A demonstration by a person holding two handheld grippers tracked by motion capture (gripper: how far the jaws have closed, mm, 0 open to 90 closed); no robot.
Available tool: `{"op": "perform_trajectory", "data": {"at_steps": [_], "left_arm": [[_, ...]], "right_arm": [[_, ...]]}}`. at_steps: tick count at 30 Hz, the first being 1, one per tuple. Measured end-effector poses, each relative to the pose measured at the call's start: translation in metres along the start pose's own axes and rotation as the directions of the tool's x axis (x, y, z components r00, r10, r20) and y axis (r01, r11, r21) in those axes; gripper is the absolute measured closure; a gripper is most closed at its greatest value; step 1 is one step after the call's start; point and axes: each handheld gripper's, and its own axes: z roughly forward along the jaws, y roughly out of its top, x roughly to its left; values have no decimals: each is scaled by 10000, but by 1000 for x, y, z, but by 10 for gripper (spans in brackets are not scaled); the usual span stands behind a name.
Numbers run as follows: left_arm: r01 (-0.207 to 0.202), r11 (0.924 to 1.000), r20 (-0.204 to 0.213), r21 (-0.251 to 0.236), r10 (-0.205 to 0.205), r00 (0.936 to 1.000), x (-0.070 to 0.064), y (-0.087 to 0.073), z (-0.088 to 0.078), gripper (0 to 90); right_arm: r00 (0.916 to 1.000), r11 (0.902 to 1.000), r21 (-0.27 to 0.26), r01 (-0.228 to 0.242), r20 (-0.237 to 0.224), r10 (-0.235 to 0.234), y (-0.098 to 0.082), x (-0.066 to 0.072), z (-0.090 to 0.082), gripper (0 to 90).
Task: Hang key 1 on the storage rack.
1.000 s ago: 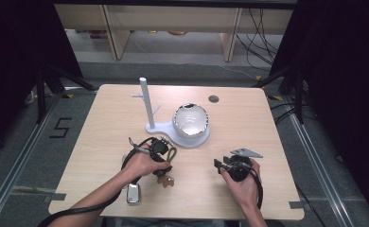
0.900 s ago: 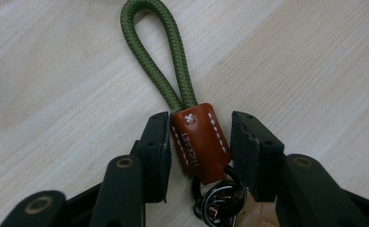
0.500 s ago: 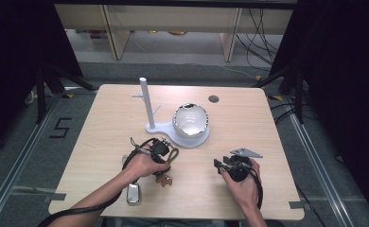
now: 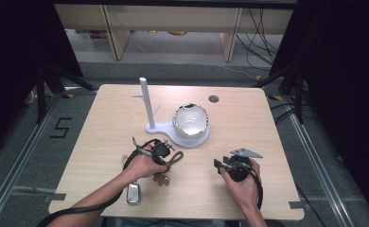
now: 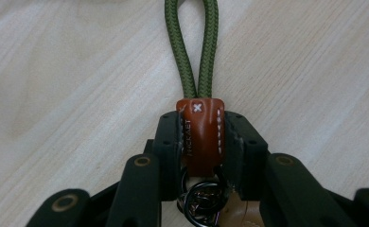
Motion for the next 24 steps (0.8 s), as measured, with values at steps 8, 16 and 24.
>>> {"op": "perform_trajectory", "data": {"at_steps": [8, 16, 24], "left_arm": [[-113, 9997, -28, -210, 112, 9999, -1, -2, -2, 705], [-258, 9950, -109, -965, 249, 9996, 0, -5, -13, 804], [261, 9910, 138, -1314, -245, 9996, 1, -4, -9, 786]], "right_arm": [[9999, 9999, 106, 18, 172, -20, 0, 0, -2, 550], [10000, 10000, -7, -1, -1, 1, 0, -1, 0, 548], [10000, 10000, -43, 5, 7, -5, 0, 0, 0, 546]]}}
